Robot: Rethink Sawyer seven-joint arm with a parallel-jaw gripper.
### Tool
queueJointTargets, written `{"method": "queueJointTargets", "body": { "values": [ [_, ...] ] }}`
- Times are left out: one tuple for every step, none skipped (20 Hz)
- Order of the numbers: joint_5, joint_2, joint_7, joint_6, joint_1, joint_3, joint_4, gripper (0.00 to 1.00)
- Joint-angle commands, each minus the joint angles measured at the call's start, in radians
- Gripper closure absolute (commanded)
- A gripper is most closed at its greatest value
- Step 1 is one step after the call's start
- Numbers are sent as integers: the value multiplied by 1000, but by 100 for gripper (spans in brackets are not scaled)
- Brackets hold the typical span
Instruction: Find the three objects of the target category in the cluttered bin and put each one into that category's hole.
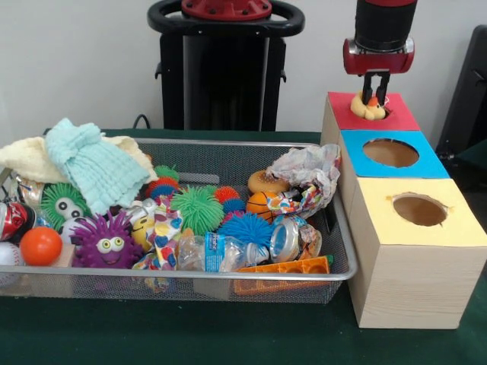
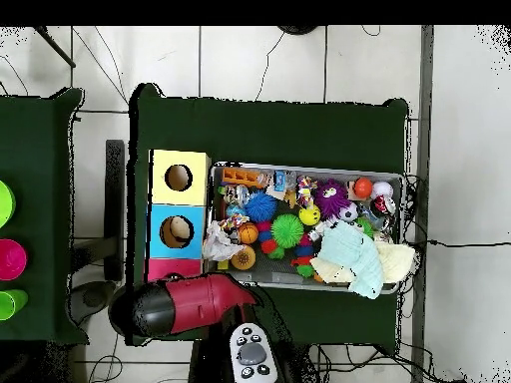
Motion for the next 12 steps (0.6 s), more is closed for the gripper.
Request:
{"method": "queueJointTargets", "body": {
  "values": [
    [7,55,175,-75,1,-59,-29,100],
    [7,56,173,-81,2,-59,-29,100],
    [9,59,175,-95,2,-58,-24,100],
    [9,62,176,-100,5,-61,-24,100],
    [4,71,182,-121,13,-69,-24,100],
    [4,78,185,-136,17,-71,-22,100],
    [0,89,188,-158,24,-78,-26,100],
    [-2,95,188,-172,26,-83,-26,100],
    [-4,109,192,-198,33,-92,-31,100],
    [-3,121,194,-215,37,-98,-37,100],
    [-5,139,196,-239,47,-110,-47,100],
    [-6,150,194,-246,52,-118,-56,100]
  ]
}}
